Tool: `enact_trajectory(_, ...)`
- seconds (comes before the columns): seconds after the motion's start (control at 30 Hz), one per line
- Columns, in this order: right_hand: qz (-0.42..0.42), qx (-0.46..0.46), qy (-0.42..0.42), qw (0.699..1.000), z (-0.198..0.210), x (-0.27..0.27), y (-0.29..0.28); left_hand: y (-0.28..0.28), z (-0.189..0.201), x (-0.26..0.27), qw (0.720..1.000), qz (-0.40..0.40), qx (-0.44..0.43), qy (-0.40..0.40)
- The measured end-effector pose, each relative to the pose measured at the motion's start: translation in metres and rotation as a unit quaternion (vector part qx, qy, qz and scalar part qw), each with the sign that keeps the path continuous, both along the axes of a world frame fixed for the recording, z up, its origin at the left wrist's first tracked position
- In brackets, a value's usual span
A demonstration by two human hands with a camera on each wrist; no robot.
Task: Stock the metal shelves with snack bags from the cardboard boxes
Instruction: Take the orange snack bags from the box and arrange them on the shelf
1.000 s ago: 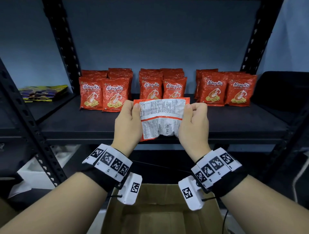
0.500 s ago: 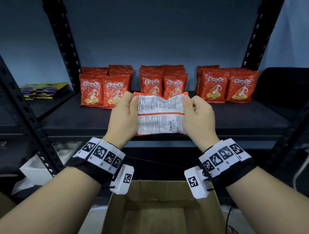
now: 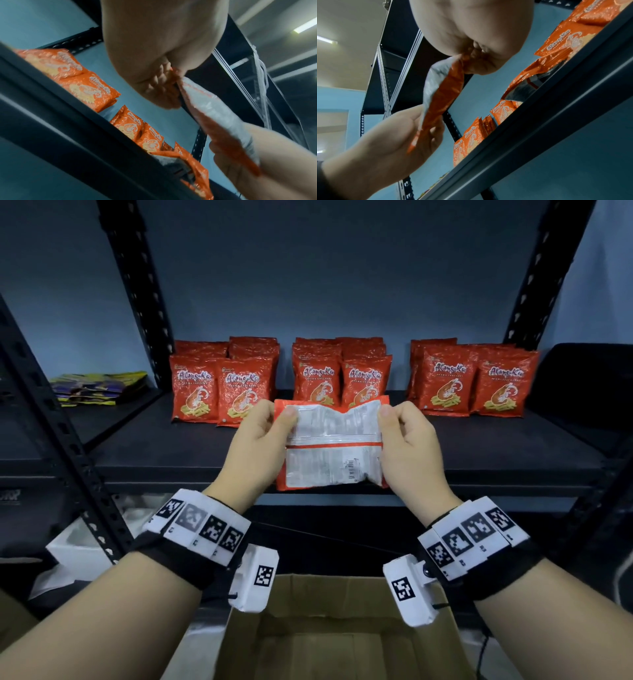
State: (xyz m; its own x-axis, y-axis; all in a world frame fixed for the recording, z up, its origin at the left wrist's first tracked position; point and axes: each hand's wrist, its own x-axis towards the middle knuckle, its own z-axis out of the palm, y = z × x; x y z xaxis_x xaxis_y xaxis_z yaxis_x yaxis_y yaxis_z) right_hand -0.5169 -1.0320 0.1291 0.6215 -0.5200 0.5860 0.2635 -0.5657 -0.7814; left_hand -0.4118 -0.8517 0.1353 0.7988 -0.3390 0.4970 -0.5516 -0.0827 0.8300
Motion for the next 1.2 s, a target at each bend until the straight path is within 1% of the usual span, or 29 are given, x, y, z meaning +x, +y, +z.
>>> enact_trajectory(0.07,0.013,-0.016,0.000,1.000,0.002,-0.001,0.008,-0.002,0.001,0.002,0.993,-0.055,-0.045,0.093)
enact_trajectory(0.13,0.012,-0.038,-0.007,0.999,0.005,-0.003,0.013,0.000,0.000,0.002,0.982,-0.085,-0.071,0.155)
enact_trajectory(0.2,0.017,-0.050,0.003,0.999,0.009,-0.005,0.012,0.001,-0.002,0.000,0.970,-0.119,-0.088,0.191)
enact_trajectory(0.3,0.045,-0.051,0.020,0.998,0.016,-0.004,0.007,0.001,-0.004,-0.002,0.958,-0.154,-0.106,0.218)
enact_trajectory(0.37,0.068,-0.048,0.009,0.996,0.019,-0.003,0.004,0.001,-0.004,-0.003,0.944,-0.181,-0.127,0.247)
enact_trajectory(0.43,0.068,-0.057,-0.005,0.996,0.021,-0.005,0.003,0.001,-0.005,-0.003,0.932,-0.207,-0.119,0.272)
enact_trajectory(0.53,0.037,-0.079,-0.024,0.996,0.024,-0.010,0.001,0.002,-0.006,-0.004,0.940,-0.197,-0.089,0.265)
enact_trajectory(0.6,0.012,-0.090,-0.033,0.995,0.023,-0.011,-0.001,0.002,-0.006,-0.002,0.949,-0.184,-0.086,0.242)
enact_trajectory(0.67,-0.007,-0.087,-0.044,0.995,0.017,-0.010,0.001,0.003,-0.003,-0.002,0.958,-0.165,-0.095,0.215)
enact_trajectory(0.73,-0.022,-0.064,-0.055,0.996,0.010,-0.008,0.005,0.003,-0.001,-0.001,0.963,-0.148,-0.106,0.198)
enact_trajectory(0.87,-0.010,-0.015,-0.036,0.999,0.004,-0.003,0.004,0.002,-0.003,-0.003,0.976,-0.111,-0.082,0.170)
enact_trajectory(1.0,0.009,-0.003,-0.032,0.999,0.011,-0.001,0.000,0.004,0.002,-0.005,0.985,-0.097,-0.066,0.125)
enact_trajectory(1.07,0.007,0.015,-0.033,0.999,0.011,-0.001,0.000,0.006,0.002,-0.005,0.988,-0.089,-0.065,0.105)
enact_trajectory(1.2,-0.016,0.040,-0.032,0.999,0.006,0.001,-0.001,0.006,0.000,-0.004,0.991,-0.076,-0.052,0.098)
